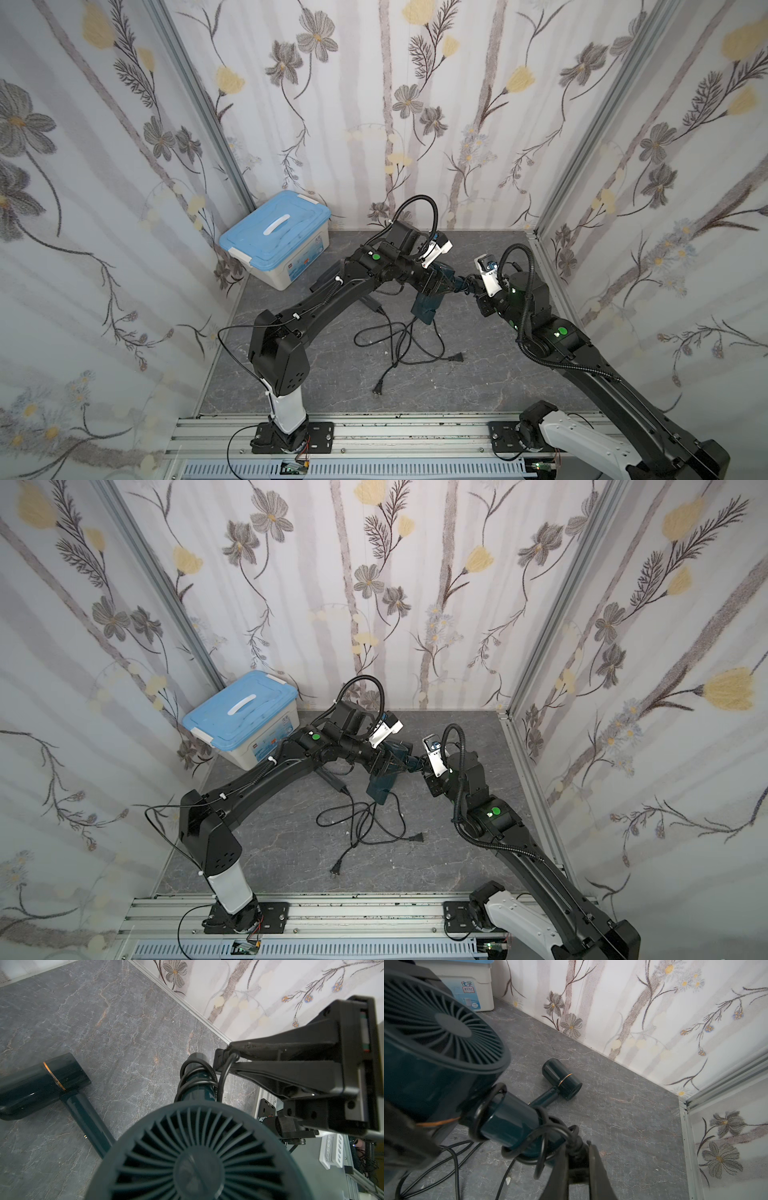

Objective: Wrap the cord around the hair dryer
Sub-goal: Wrap the power cord around the hair dryer.

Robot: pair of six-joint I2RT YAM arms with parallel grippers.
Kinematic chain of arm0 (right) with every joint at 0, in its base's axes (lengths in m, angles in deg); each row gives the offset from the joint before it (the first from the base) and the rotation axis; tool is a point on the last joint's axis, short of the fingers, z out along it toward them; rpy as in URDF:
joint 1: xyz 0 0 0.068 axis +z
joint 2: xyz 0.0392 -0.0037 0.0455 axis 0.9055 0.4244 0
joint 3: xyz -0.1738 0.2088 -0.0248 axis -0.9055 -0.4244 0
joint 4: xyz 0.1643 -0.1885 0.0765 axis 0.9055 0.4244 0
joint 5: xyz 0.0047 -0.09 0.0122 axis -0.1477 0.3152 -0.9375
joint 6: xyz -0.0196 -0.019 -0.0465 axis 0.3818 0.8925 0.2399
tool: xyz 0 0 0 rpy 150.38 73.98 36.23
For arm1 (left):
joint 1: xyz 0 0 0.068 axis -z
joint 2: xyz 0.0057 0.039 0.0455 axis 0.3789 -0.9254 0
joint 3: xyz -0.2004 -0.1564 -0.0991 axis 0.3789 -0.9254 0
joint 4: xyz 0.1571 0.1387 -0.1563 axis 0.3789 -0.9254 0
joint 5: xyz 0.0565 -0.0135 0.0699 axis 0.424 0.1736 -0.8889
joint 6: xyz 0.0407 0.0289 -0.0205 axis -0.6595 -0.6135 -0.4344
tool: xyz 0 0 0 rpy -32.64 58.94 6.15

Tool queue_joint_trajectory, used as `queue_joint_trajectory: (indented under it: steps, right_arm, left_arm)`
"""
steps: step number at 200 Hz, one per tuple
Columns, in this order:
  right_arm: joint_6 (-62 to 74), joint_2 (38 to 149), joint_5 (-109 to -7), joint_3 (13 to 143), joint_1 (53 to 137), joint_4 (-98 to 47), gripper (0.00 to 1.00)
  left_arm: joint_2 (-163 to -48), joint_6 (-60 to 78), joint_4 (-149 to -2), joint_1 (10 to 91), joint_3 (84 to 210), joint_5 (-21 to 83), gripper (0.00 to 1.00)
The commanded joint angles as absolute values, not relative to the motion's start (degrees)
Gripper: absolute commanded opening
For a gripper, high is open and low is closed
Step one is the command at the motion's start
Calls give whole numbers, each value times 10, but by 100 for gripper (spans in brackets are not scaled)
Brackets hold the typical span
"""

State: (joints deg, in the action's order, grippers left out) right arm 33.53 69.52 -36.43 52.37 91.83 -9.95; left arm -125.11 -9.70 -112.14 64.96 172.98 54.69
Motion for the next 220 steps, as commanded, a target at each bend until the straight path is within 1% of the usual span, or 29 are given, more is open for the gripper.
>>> queue_joint_trajectory:
  steps: [1, 35, 81, 91, 100, 128, 143, 162, 178, 220]
  right_arm:
    - [363, 721, -371, 538, 900, -127, 0]
    - [394, 773, -384, 548, 892, -107, 0]
    - [399, 832, -459, 546, 879, -91, 0]
    - [400, 844, -475, 549, 875, -83, 7]
    - [401, 853, -489, 552, 873, -76, 11]
    - [406, 869, -507, 556, 870, -66, 20]
    - [409, 874, -507, 559, 868, -62, 28]
    - [408, 879, -507, 563, 864, -59, 33]
    - [407, 884, -514, 566, 865, -59, 37]
    - [401, 897, -539, 566, 864, -65, 41]
  left_arm:
    - [-1270, -153, -1220, 660, 1748, 591, 0]
    - [-1299, -169, -1251, 669, 1755, 597, 0]
    - [-1323, -173, -1256, 670, 1769, 615, 0]
    - [-1332, -174, -1263, 669, 1778, 624, 0]
    - [-1343, -175, -1272, 668, 1787, 634, 0]
    - [-1375, -175, -1289, 661, 1807, 665, 0]
    - [-1380, -175, -1290, 657, 1809, 672, 0]
    - [-1381, -173, -1288, 652, 1809, 686, 0]
    - [-1382, -174, -1290, 650, 1810, 692, 0]
    - [-1389, -171, -1292, 650, 1809, 713, 0]
